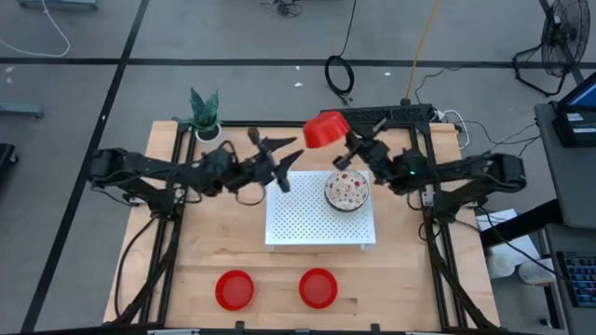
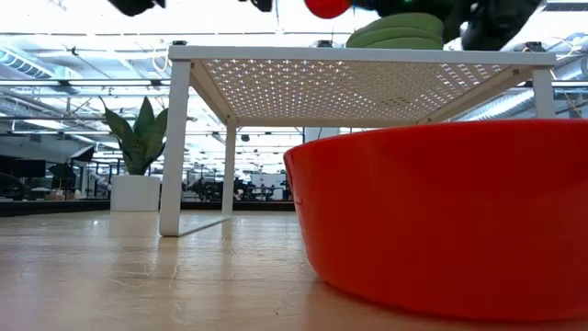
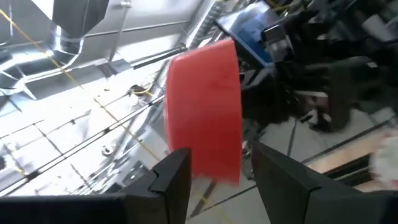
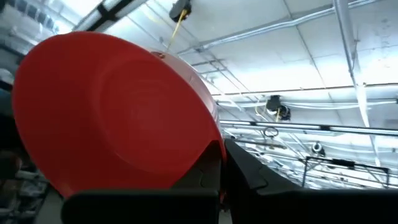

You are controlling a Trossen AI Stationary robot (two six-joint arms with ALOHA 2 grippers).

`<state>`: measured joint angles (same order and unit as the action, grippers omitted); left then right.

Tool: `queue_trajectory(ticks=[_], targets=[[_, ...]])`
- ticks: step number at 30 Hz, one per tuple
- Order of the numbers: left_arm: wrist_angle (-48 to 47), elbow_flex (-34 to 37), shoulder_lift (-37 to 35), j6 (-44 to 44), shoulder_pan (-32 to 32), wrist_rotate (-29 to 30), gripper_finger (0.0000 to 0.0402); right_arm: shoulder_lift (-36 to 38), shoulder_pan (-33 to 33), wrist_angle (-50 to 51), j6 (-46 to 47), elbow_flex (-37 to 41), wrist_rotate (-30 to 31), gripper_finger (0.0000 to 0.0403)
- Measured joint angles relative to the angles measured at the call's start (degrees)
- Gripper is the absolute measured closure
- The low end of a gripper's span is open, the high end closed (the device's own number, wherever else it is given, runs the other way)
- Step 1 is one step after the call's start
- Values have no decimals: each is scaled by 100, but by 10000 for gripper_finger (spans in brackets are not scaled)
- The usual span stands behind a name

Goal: Pick & Place Mini bowls
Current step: Put the right red bowl on the shelf

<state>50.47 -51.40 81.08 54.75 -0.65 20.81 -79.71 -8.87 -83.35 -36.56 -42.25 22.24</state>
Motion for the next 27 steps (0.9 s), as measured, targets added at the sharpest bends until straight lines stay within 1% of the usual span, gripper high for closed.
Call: queue_trajectory(ticks=[3,6,12,17,20,23,25,27], targets=[[0,-308,213,74,-129,-3,231,-250,-54,-26,-101,-259,26,403],[36,-493,292,84,-267,-18,231,-341,-67,-89,-115,-440,45,403],[84,-538,296,84,-522,-125,231,-376,-71,-62,-32,-462,82,403],[95,-538,295,64,-753,-178,231,-380,-71,0,211,-462,-42,403],[113,-538,295,-15,-883,-357,231,-378,-71,147,334,-462,-44,403],[350,-538,297,-144,-986,-438,231,-377,-70,269,394,-464,-49,403],[429,-538,297,-171,-1054,-477,239,-378,-62,318,521,-467,-94,402],[454,-538,299,-268,-1120,-465,261,-378,-65,392,602,-469,-106,402]])
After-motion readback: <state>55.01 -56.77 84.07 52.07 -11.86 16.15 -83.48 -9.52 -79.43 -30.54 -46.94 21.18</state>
